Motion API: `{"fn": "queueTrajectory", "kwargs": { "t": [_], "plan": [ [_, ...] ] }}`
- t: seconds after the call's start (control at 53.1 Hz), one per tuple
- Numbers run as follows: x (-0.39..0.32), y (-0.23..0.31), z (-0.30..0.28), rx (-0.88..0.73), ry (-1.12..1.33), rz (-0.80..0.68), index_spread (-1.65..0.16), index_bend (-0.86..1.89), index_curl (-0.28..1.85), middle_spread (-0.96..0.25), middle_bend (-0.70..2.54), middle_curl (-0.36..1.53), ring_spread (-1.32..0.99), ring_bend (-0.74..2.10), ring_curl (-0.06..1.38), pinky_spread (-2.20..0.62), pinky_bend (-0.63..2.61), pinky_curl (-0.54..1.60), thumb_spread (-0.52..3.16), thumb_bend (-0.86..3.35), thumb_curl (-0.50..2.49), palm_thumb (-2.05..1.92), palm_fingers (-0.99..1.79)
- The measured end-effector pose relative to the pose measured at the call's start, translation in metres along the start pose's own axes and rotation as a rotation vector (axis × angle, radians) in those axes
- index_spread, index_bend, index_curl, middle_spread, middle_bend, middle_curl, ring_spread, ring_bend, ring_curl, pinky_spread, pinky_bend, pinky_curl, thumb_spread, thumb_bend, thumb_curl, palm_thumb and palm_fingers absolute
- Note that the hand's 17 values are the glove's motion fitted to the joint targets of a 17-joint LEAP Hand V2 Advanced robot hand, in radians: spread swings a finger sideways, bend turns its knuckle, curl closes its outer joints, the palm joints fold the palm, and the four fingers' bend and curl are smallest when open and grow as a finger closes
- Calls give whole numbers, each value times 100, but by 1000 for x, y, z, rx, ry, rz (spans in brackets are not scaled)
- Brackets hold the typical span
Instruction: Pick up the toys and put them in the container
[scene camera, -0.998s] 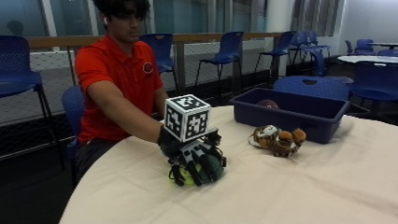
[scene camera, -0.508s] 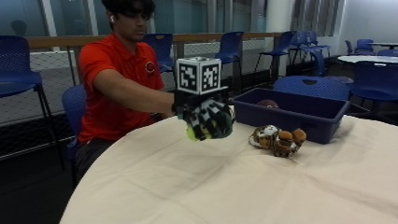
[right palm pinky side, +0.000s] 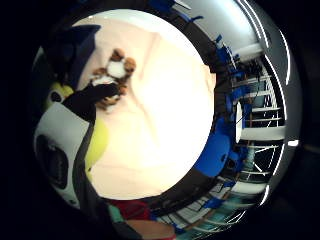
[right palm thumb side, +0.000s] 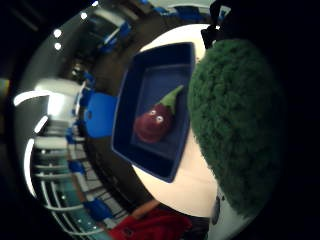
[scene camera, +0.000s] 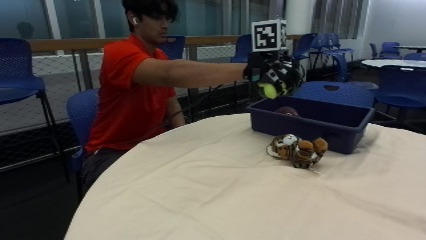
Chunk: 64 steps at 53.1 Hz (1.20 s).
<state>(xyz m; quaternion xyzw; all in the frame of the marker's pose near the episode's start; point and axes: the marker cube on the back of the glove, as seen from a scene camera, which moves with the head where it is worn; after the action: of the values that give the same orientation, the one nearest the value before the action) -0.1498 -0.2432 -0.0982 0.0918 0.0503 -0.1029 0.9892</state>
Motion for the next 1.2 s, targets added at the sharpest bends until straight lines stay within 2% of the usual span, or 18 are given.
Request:
{"fn": "queueTrajectory", "kwargs": {
  "t": [0.132,0.226,0.339,0.471,0.508,0.546,0.584,0.621,0.64,0.659,0.715,0.734,0.753,0.772,0.847,0.979,1.092,1.205],
  "plan": [
    [-57,-23,-5,8,8,-46,-47,18,48,-48,33,51,-57,80,43,-41,102,35,97,22,88,72,78],
    [-88,-31,-7,17,22,-144,-47,17,50,-48,32,53,-58,80,44,-41,102,35,95,22,91,72,77],
    [-104,-40,-5,31,67,-170,-48,17,53,-49,31,55,-58,79,46,-41,102,35,94,21,95,72,77],
    [-138,-44,-4,38,-5,-194,-48,18,56,-49,29,57,-59,77,47,-39,102,36,94,20,98,70,71],
    [-142,-46,-2,30,17,-146,-48,16,56,-47,25,57,-57,72,47,-31,100,36,102,22,98,69,42],
    [-146,-46,0,1,-2,-124,-47,16,58,-46,25,57,-55,72,48,-27,100,37,107,22,98,67,37],
    [-148,-44,3,-45,-42,-142,-47,10,54,-41,18,55,-50,72,48,-20,103,38,115,17,93,55,19],
    [-142,-42,8,-81,-27,-192,-45,1,49,-35,16,54,-44,66,46,-15,109,39,117,11,88,45,-2],
    [-137,-41,10,-91,-10,-217,-44,3,48,-33,18,54,-42,67,48,-13,111,40,119,10,87,44,-3],
    [-133,-40,13,-97,0,-230,-42,1,46,-29,14,52,-36,58,45,-10,114,40,119,5,83,37,-21],
    [-126,-41,15,-103,-6,-210,-39,3,40,-22,14,49,-26,45,40,-4,116,38,121,-2,76,29,-30],
    [-123,-41,16,-104,-11,-201,-40,4,38,-24,17,49,-30,57,43,-4,116,38,124,4,78,35,-8],
    [-120,-41,17,-103,-15,-190,-38,4,37,-20,14,48,-23,42,37,-1,117,38,121,-4,73,26,-32],
    [-115,-41,18,-102,-20,-178,-37,5,36,-18,13,47,-21,39,37,0,117,38,121,-5,71,23,-34],
    [-97,-40,21,-92,-59,-183,-35,6,32,-13,12,43,-13,32,35,5,116,37,120,-6,64,14,-34],
    [-55,-39,34,-35,62,-177,-35,10,28,-9,11,38,-6,25,33,9,112,35,117,-6,54,1,-29],
    [-34,-38,40,-21,-41,-63,-35,12,26,-8,12,35,-3,20,32,11,107,33,113,-6,47,-5,-24],
    [0,-35,51,-49,-12,20,-36,13,25,-8,12,32,-1,18,31,12,103,32,110,-7,41,-7,-21]
  ]
}}
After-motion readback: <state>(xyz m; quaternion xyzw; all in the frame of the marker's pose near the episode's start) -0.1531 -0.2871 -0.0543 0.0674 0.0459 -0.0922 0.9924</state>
